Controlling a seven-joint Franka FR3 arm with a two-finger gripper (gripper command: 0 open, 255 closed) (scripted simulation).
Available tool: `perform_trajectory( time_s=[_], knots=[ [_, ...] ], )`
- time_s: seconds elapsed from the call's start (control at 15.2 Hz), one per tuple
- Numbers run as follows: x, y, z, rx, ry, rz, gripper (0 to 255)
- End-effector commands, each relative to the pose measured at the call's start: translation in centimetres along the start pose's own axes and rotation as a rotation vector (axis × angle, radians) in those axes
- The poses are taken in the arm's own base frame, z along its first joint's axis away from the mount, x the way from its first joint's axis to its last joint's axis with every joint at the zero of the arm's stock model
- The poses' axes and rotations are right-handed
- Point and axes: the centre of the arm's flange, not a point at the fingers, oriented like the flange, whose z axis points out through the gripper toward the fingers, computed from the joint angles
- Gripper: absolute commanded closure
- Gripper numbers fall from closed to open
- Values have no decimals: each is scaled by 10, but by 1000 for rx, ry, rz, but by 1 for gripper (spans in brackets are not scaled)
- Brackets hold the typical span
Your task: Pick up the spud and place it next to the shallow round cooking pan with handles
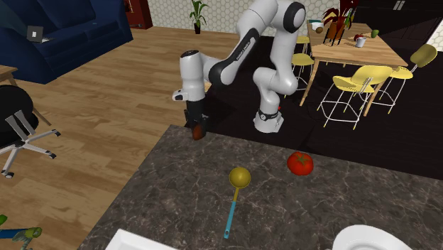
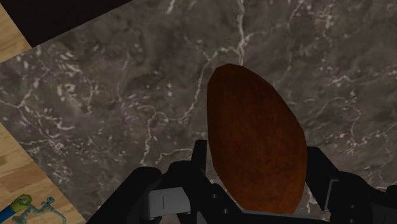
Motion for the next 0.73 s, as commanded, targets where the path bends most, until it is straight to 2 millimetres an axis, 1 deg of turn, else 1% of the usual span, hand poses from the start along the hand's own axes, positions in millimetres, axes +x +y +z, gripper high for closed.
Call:
perform_trajectory(
  time_s=[0.0,0.53,0.59,0.66],
  knots=[
    [1,-2,-11,0,0,0,255],
    [7,-8,-52,0,0,0,255],
    [7,-9,-54,0,0,0,255],
    [9,-21,-52,0,0,0,255]
  ],
)
